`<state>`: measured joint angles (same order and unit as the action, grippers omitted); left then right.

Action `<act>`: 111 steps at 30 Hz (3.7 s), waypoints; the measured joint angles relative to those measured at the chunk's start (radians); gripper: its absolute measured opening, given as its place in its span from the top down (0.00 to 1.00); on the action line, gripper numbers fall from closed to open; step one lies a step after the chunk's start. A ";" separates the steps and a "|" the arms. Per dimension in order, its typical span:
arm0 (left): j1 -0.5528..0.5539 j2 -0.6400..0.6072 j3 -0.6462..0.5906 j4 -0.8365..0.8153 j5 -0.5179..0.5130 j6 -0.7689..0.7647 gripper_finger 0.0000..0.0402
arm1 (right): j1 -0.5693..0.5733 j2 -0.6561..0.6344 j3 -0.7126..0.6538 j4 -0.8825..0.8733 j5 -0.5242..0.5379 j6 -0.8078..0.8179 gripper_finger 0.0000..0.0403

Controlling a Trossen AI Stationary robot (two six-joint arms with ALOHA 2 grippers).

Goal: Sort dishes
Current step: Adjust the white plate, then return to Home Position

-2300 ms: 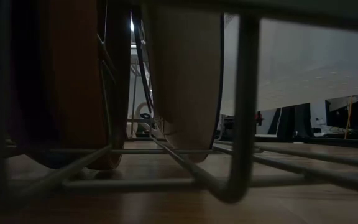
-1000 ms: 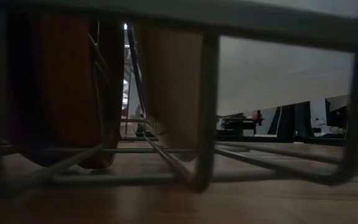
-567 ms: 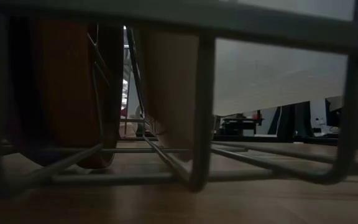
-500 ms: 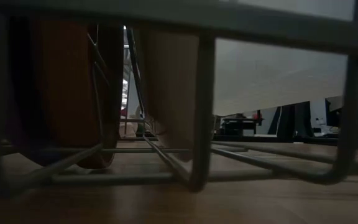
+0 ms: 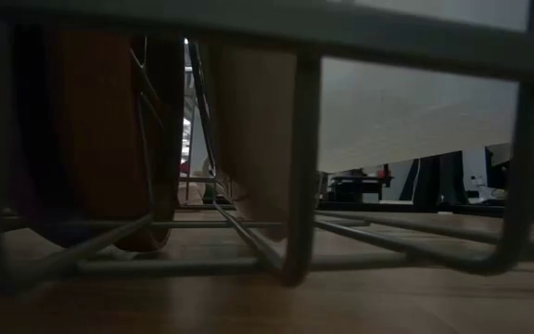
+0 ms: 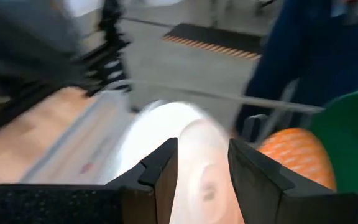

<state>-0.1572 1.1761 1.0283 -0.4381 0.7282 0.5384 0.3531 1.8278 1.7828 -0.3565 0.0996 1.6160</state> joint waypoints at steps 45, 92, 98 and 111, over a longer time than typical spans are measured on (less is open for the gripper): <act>0.086 0.243 0.000 0.154 -0.163 -0.038 0.67 | 0.000 -0.061 0.000 0.012 0.126 -0.133 0.81; 0.185 -0.599 -0.001 -0.105 -0.115 -0.251 0.67 | 0.000 -0.384 0.000 -0.346 0.152 -0.790 0.80; 0.185 -0.730 0.000 -0.127 -0.116 -0.197 0.67 | 0.000 -0.471 0.000 -0.595 0.340 -0.879 0.80; 0.185 -1.030 -0.311 0.055 -0.234 -0.576 0.67 | 0.001 -0.589 -0.070 -0.923 0.598 -0.974 0.80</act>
<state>0.0280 0.1464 0.7173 -0.3834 0.4946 -0.0377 0.3542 1.2390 1.7129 -1.2799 0.6972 0.6420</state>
